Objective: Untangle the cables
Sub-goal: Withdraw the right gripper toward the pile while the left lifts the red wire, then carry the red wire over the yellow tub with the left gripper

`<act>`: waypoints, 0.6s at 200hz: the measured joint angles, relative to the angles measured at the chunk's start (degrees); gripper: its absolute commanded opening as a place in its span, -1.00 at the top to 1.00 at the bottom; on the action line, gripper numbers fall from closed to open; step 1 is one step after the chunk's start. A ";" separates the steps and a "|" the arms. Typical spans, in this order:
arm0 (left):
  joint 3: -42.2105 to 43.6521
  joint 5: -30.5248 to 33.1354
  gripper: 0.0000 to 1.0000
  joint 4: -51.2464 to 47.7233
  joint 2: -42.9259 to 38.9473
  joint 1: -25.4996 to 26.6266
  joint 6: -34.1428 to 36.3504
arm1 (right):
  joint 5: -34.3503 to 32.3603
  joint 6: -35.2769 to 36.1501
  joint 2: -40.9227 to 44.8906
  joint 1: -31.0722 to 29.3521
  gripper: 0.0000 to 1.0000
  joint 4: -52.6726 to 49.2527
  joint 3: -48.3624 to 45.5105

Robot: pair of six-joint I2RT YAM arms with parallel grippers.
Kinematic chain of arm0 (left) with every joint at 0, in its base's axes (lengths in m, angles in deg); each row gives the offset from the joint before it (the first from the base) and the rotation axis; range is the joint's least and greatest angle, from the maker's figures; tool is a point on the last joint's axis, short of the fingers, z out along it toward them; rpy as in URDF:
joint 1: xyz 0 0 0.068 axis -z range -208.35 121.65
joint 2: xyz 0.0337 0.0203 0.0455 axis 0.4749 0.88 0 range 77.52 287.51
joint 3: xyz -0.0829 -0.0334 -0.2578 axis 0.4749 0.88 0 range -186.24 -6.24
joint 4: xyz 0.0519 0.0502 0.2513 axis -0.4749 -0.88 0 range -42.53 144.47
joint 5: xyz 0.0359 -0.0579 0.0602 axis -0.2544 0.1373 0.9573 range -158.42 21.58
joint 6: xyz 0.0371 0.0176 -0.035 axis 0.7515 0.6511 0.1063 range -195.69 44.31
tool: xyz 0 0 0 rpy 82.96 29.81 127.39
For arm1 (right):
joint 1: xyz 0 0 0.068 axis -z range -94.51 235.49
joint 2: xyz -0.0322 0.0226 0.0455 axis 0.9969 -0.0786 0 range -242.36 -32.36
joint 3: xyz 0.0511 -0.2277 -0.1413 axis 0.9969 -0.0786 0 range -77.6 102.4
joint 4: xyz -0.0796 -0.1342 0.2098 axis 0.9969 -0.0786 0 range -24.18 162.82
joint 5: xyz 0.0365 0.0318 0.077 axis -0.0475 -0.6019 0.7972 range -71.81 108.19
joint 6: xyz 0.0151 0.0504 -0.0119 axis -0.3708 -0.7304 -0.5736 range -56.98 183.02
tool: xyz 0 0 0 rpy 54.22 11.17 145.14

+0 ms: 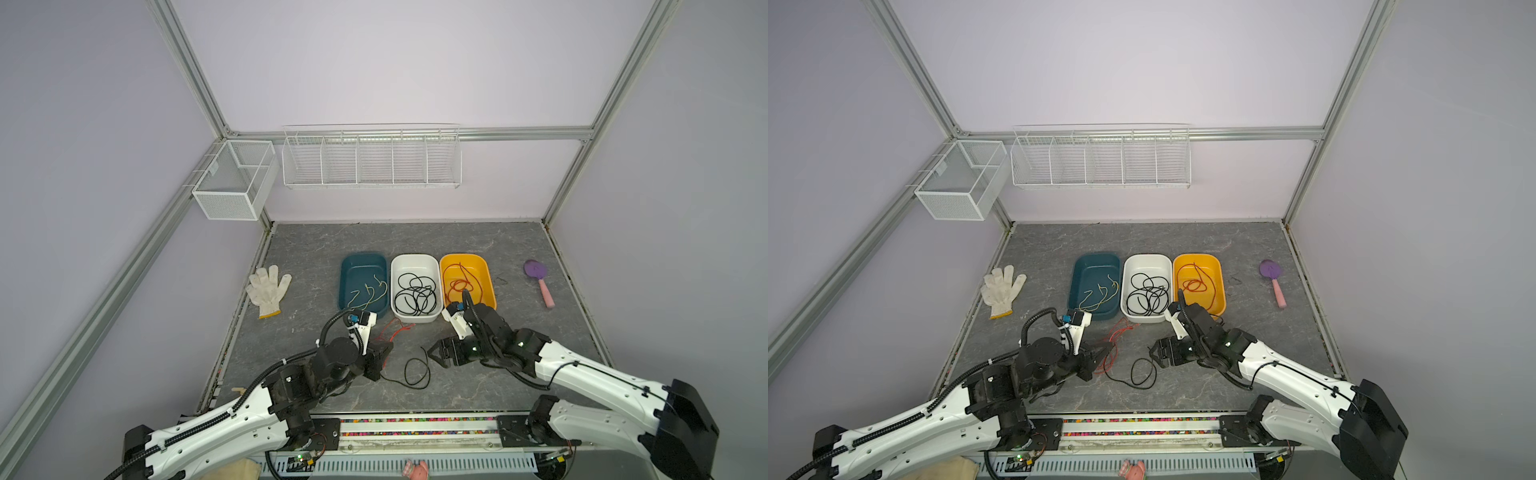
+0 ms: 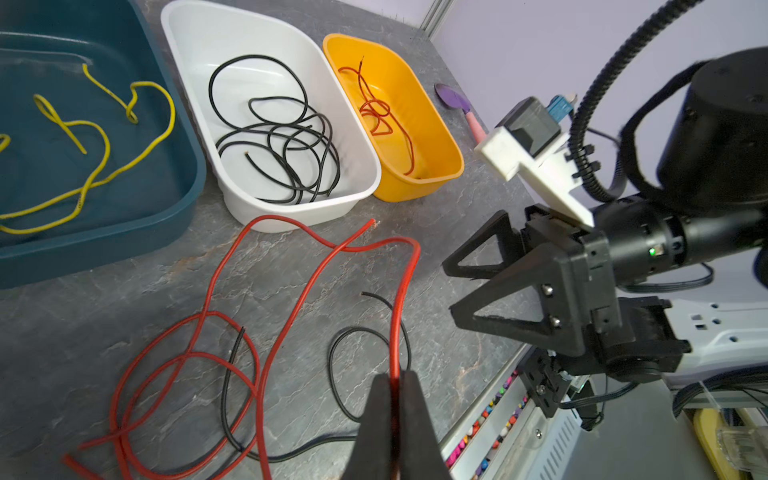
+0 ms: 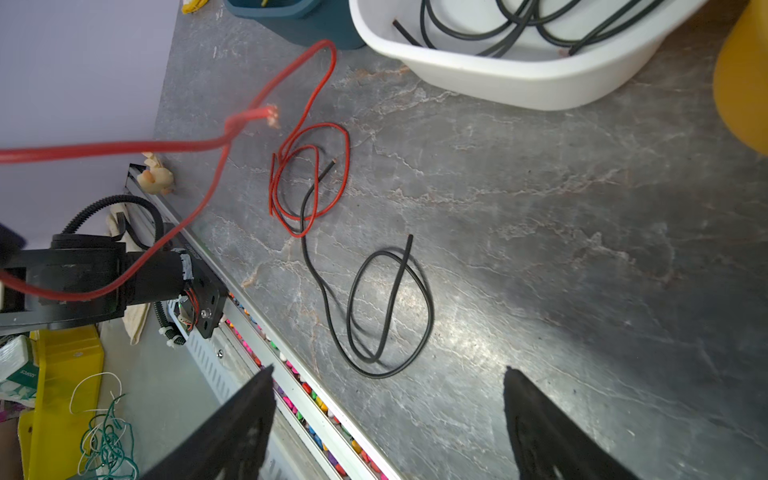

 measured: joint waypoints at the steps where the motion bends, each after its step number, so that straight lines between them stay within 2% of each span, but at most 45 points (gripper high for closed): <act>1: -0.24 0.00 1.00 -0.09 0.02 0.00 0.00 | -0.02 -0.02 0.04 -0.02 -0.75 0.02 0.00; 27: -5.88 0.00 1.00 -2.91 1.44 0.00 0.52 | -4.11 0.20 2.62 -0.22 -0.79 -0.87 0.11; 49: -11.91 0.15 1.00 -5.31 3.19 0.00 1.81 | -8.02 0.76 5.38 -0.22 -1.00 -3.39 0.46; 99: -25.51 0.44 1.00 -9.27 10.34 0.00 6.49 | -14.82 0.63 11.15 -0.20 -0.77 -10.91 1.33; 120: -31.36 0.35 1.00 -10.73 15.34 0.00 9.05 | -16.57 0.22 13.81 -0.20 -0.77 -14.23 1.53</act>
